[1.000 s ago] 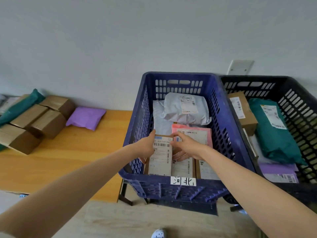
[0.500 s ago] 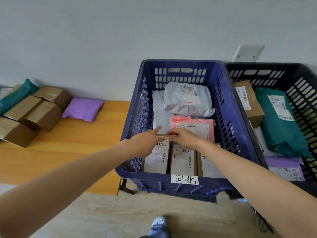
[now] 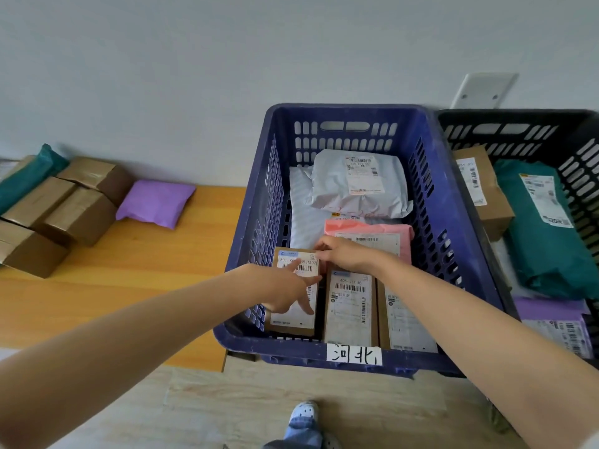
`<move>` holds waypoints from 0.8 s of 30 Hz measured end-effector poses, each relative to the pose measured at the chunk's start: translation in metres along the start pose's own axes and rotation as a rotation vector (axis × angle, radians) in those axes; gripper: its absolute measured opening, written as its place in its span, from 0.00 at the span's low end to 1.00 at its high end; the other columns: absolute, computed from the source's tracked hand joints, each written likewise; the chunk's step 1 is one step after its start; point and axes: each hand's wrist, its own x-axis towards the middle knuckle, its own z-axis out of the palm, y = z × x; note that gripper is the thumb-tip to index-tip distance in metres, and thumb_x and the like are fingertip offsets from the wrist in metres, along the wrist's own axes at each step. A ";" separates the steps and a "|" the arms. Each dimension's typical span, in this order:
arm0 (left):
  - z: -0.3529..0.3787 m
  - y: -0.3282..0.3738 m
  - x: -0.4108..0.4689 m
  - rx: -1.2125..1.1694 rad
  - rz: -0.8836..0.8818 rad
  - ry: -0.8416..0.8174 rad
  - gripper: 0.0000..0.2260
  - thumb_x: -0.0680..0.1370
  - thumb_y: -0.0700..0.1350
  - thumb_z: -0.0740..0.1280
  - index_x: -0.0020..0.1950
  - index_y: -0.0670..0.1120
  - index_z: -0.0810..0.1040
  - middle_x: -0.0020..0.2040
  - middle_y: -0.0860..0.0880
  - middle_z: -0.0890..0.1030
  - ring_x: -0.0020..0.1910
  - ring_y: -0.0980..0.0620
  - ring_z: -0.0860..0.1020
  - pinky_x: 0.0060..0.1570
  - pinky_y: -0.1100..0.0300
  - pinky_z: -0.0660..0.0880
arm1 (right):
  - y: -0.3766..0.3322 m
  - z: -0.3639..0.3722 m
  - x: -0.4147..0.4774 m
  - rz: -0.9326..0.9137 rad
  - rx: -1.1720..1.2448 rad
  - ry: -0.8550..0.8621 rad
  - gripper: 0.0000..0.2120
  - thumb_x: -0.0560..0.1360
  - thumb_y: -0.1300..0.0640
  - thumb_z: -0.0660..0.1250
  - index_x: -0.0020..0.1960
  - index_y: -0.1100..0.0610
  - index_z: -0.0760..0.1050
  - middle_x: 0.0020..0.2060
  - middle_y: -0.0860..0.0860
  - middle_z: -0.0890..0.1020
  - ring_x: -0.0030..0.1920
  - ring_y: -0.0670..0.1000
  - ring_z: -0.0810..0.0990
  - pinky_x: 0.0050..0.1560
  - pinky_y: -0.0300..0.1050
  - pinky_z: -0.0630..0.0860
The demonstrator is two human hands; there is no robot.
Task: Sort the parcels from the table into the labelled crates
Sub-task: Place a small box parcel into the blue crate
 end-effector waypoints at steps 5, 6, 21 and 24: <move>0.003 -0.005 0.004 -0.007 0.044 -0.040 0.40 0.73 0.24 0.51 0.74 0.62 0.61 0.78 0.58 0.41 0.76 0.43 0.35 0.66 0.45 0.66 | 0.001 0.010 0.010 0.019 -0.033 -0.093 0.16 0.83 0.50 0.55 0.66 0.55 0.70 0.57 0.51 0.76 0.59 0.53 0.74 0.60 0.50 0.70; 0.004 -0.005 0.005 -0.011 0.050 -0.048 0.40 0.73 0.24 0.52 0.74 0.62 0.61 0.78 0.58 0.41 0.76 0.42 0.35 0.66 0.46 0.65 | 0.002 0.013 0.011 0.015 -0.036 -0.115 0.16 0.83 0.50 0.54 0.66 0.54 0.70 0.59 0.51 0.76 0.60 0.53 0.74 0.63 0.51 0.69; 0.010 -0.009 0.002 -0.127 -0.080 -0.011 0.41 0.74 0.28 0.60 0.75 0.65 0.55 0.76 0.42 0.30 0.36 0.49 0.77 0.33 0.60 0.74 | 0.010 0.011 0.008 0.007 -0.026 -0.190 0.15 0.83 0.53 0.56 0.66 0.54 0.72 0.60 0.53 0.77 0.61 0.53 0.75 0.65 0.52 0.70; 0.018 -0.008 0.005 -0.090 -0.066 0.012 0.38 0.76 0.31 0.61 0.75 0.65 0.56 0.76 0.44 0.31 0.62 0.39 0.74 0.56 0.51 0.76 | 0.011 0.012 0.004 -0.022 -0.089 -0.156 0.16 0.83 0.53 0.55 0.68 0.55 0.71 0.64 0.53 0.76 0.63 0.53 0.73 0.64 0.49 0.69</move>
